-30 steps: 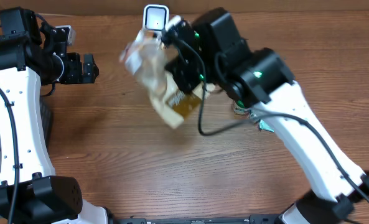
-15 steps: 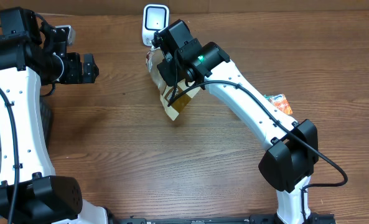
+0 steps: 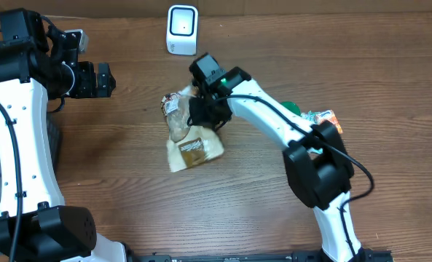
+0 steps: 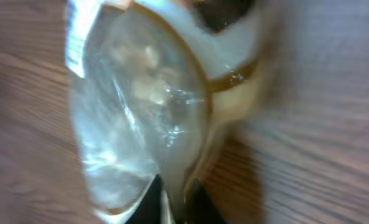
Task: Scan the item barcode
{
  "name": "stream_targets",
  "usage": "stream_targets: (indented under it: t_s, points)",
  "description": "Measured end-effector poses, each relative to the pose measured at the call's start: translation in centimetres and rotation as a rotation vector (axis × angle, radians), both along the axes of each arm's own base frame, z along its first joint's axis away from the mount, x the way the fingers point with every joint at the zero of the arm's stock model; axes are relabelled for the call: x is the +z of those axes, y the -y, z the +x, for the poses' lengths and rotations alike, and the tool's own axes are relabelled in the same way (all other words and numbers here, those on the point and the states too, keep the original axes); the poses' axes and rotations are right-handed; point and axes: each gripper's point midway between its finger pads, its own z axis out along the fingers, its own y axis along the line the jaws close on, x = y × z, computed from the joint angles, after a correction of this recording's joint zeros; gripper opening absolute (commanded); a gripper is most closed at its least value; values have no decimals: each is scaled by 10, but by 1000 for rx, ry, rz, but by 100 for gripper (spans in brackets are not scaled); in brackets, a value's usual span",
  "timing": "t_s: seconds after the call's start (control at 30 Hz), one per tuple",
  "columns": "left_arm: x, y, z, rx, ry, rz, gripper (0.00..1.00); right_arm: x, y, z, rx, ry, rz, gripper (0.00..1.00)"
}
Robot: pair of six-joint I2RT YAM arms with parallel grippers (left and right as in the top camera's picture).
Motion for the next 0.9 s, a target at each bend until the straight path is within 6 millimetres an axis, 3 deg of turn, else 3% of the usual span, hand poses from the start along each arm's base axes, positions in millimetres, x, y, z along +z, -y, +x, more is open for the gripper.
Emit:
stream_targets:
  t_s: [0.1,0.47,0.57,0.73,0.9]
  points:
    - [0,0,0,0,0,0,100,-14,4,-5,-24,-55,-8,55]
    - [0,0,0,0,0,0,100,1,45,13,55,-147,211,57]
    - [0,0,0,0,0,0,100,-4,37,8,97,-138,251,57]
    - [0,0,0,0,0,0,100,-28,4,-23,178,-147,319,56]
    - [0,0,0,0,0,0,100,-31,-28,-38,179,-150,378,31]
